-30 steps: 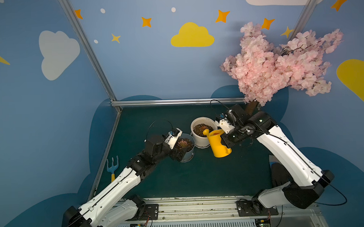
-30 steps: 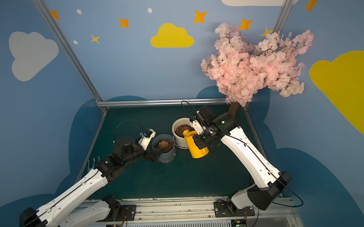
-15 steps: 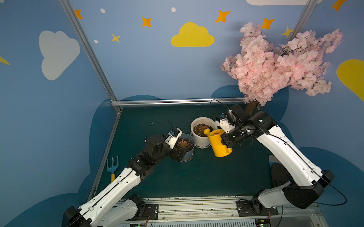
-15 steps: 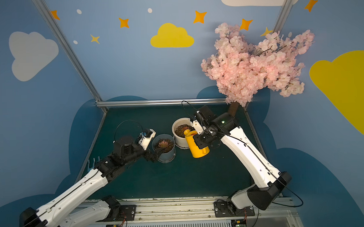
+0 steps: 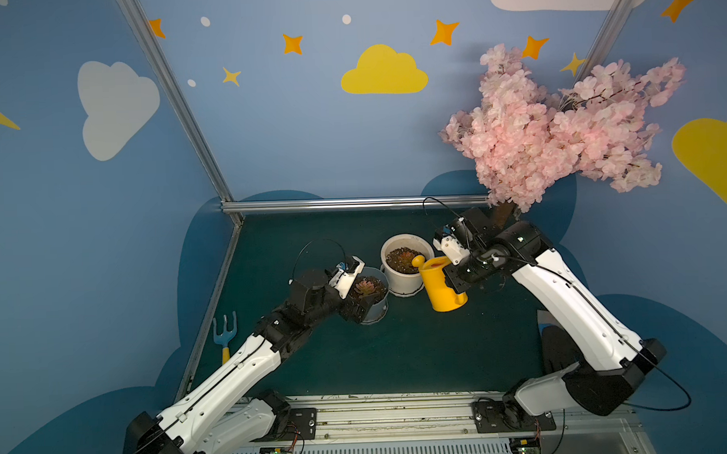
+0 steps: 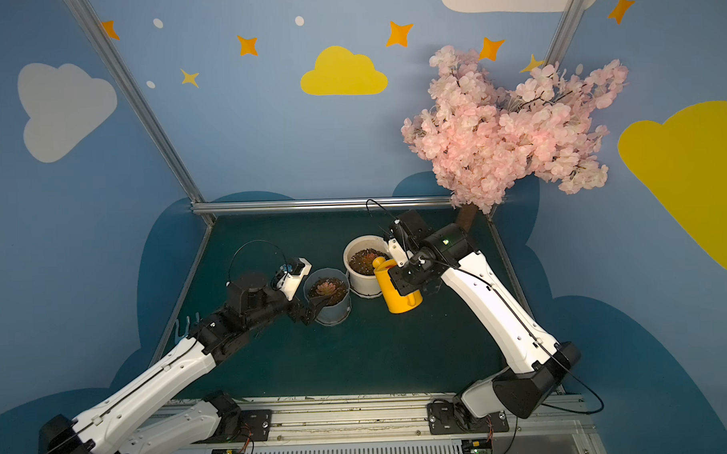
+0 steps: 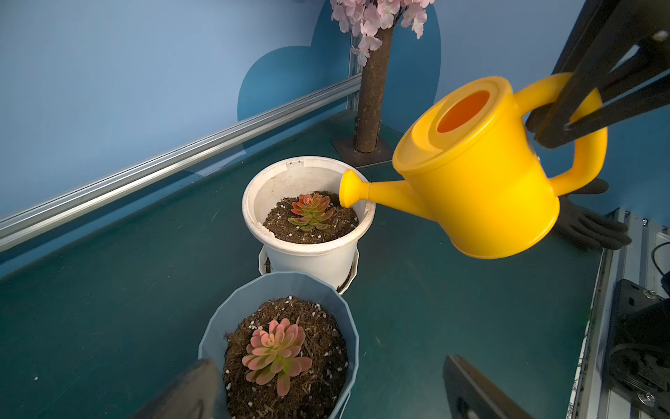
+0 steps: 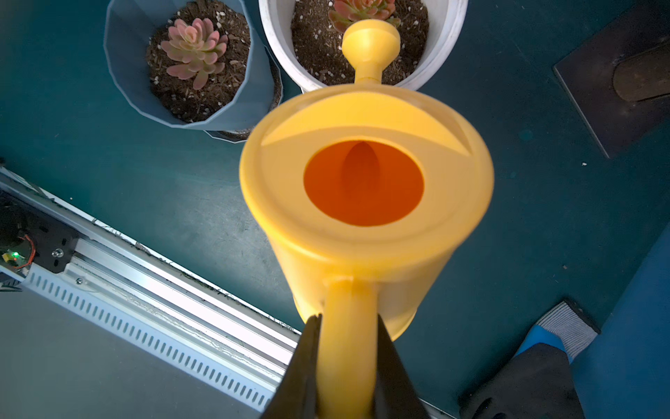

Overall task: Water the succulent around the soil edge
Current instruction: Water the soil of the potted plant with water.

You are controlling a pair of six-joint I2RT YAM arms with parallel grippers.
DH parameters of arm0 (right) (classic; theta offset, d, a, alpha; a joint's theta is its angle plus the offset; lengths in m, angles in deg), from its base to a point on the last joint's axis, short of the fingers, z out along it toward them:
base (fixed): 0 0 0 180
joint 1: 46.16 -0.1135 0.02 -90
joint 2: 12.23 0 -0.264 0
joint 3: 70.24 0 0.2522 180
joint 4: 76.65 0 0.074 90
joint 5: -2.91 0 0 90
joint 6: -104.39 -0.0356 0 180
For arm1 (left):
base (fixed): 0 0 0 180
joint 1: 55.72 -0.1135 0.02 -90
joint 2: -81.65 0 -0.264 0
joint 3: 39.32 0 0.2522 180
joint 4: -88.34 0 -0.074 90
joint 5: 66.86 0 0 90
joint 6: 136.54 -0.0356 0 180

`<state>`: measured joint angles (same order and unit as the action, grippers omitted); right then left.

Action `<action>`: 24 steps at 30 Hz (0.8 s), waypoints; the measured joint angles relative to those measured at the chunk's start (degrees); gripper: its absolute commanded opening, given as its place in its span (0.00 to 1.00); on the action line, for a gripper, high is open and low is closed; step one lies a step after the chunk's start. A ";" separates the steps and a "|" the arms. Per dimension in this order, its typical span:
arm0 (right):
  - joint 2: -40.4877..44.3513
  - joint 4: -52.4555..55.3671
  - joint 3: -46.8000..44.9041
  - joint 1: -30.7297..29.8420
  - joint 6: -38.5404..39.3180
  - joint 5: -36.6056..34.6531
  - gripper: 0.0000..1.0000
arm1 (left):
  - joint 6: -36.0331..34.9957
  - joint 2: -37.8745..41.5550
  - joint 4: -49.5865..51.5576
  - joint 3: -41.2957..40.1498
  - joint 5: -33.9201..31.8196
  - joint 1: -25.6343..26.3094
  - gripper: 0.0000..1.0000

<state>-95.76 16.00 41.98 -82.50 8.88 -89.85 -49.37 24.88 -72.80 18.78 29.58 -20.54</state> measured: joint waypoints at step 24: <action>-5.90 0.50 4.90 2.62 1.77 -1.70 0.00 | 0.00 0.00 0.00 0.00 0.00 0.02 1.00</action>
<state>-101.66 16.50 46.87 -79.88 10.65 -91.56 -49.37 24.88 -72.80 18.78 29.58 -20.52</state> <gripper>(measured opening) 0.190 0.998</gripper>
